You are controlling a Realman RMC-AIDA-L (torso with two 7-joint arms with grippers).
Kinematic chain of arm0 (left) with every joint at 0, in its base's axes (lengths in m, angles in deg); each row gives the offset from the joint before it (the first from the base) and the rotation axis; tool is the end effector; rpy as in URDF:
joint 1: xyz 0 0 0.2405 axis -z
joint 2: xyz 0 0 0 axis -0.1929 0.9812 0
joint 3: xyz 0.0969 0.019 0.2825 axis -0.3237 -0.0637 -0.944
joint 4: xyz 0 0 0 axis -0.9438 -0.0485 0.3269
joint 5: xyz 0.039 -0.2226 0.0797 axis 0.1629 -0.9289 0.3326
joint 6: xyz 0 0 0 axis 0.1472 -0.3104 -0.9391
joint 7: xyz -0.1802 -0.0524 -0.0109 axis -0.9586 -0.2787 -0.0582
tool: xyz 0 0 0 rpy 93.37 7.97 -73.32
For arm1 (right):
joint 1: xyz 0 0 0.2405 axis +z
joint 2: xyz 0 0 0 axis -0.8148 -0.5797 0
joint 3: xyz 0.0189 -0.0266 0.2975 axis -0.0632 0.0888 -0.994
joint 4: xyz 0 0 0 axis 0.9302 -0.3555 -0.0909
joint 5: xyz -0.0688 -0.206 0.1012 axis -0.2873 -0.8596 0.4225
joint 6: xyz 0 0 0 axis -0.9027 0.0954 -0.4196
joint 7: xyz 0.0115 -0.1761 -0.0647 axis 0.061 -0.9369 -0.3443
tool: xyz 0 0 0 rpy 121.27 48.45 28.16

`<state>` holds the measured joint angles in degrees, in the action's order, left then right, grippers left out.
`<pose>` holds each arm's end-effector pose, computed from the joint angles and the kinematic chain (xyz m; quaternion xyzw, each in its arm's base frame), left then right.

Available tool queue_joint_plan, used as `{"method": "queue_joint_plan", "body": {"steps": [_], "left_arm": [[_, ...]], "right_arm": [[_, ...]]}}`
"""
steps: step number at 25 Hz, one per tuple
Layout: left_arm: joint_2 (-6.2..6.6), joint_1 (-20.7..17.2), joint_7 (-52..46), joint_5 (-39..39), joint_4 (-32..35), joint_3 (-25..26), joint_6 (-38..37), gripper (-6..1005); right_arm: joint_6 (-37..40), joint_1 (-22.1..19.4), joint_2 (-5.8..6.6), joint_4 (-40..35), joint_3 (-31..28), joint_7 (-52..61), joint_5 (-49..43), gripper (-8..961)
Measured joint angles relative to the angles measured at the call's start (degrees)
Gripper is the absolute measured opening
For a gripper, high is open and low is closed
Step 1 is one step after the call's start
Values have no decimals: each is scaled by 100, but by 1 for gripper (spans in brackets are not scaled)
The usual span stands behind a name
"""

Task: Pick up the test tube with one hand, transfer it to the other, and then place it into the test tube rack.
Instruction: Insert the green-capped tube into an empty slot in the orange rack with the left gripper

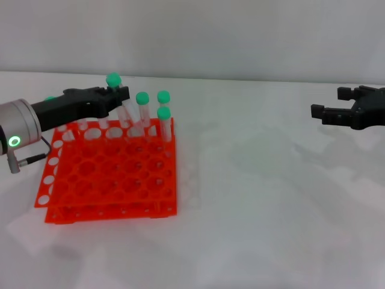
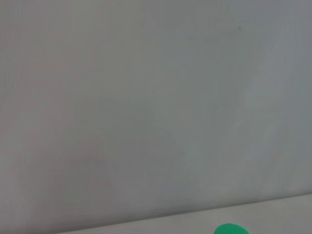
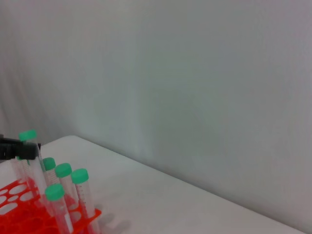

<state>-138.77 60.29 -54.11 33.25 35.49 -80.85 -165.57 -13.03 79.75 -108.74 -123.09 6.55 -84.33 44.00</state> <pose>-0.3056 0.4788 -0.0077 -0.8447 -0.3448 -0.2787 0.2996 0.2559 0.4665 0.0133 -0.8965 0.2580 0.2026 0.2977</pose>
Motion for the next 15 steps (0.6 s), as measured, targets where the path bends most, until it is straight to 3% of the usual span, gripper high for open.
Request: {"method": "queue_joint_plan", "body": {"steps": [15], "left_arm": [[18, -42, 2, 128, 214, 0, 103, 213]], "right_arm": [[5, 75, -3, 83, -12, 0, -59, 857]]}}
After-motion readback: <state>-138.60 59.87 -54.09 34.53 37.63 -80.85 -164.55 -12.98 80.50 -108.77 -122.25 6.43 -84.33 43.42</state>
